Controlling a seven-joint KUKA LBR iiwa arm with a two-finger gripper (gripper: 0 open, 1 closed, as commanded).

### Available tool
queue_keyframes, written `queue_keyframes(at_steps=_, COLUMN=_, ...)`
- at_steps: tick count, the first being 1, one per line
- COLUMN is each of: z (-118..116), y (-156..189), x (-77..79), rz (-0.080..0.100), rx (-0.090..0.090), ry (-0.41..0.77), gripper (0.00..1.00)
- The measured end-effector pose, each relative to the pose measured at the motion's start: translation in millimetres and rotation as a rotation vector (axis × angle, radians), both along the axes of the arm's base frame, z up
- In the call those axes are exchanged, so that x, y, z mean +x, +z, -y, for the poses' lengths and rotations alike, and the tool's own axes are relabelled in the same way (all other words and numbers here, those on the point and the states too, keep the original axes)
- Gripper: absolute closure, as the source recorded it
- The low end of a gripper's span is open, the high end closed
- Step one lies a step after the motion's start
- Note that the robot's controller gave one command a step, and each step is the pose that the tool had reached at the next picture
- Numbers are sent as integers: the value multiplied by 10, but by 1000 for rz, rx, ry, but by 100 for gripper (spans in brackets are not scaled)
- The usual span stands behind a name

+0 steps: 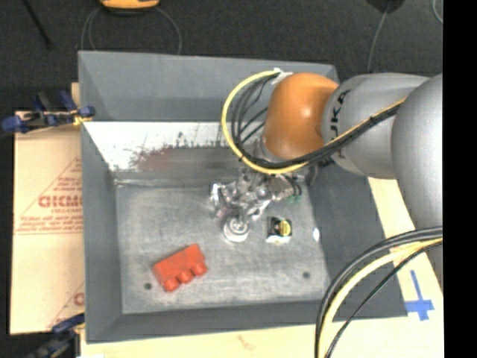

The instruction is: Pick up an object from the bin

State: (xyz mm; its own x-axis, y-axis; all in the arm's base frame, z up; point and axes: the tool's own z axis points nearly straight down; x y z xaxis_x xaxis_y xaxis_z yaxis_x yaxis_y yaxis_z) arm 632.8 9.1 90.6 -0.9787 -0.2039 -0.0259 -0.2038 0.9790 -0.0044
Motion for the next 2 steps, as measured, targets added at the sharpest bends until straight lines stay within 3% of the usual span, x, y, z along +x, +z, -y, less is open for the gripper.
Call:
queue_keyframes(at_steps=1, z=-6, y=-33, x=-29, rz=-11, rx=1, ry=-1, gripper=0)
queue_keyframes(at_steps=2, z=-11, y=-26, x=-11, rz=1, rx=2, ry=-1, gripper=100)
